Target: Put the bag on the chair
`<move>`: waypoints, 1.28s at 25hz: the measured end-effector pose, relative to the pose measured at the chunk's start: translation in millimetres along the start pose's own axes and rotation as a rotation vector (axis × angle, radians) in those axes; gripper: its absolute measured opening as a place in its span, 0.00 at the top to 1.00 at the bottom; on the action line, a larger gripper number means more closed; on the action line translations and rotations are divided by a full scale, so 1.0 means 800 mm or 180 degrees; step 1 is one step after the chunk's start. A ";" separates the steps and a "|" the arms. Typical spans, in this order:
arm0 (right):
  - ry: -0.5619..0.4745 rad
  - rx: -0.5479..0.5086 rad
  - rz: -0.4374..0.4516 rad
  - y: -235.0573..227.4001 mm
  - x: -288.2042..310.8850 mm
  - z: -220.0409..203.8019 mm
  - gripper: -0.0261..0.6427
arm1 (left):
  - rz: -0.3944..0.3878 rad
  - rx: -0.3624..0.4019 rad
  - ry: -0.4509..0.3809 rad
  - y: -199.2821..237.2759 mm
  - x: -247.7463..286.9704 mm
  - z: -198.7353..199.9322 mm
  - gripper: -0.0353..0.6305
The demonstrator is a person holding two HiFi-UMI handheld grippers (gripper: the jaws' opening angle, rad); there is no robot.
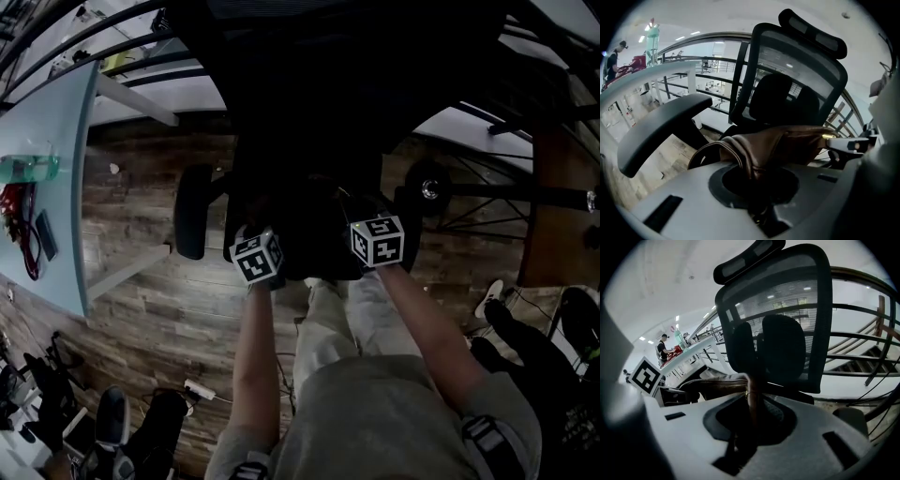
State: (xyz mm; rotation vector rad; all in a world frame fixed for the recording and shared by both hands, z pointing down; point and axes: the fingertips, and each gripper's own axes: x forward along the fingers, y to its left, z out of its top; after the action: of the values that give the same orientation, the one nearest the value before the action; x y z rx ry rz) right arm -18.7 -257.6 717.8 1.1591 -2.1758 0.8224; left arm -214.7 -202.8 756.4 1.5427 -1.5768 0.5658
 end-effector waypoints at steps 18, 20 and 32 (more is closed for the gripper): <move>0.0169 0.0108 -0.0093 -0.023 0.034 -0.028 0.74 | 0.0301 0.0114 0.0195 0.012 0.037 -0.032 0.81; 0.0124 0.0133 -0.0090 -0.025 0.030 -0.023 0.68 | 0.0239 0.0073 0.0119 0.008 0.032 -0.027 0.72; -0.0095 0.0126 -0.0160 -0.023 -0.010 0.007 0.56 | 0.0080 0.0001 -0.0188 -0.009 -0.014 -0.001 0.49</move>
State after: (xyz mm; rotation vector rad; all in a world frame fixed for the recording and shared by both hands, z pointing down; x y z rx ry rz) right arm 0.1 -265.4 713.3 1.2478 -2.1542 0.8351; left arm -208.9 -196.4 745.9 1.5544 -1.6428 0.5388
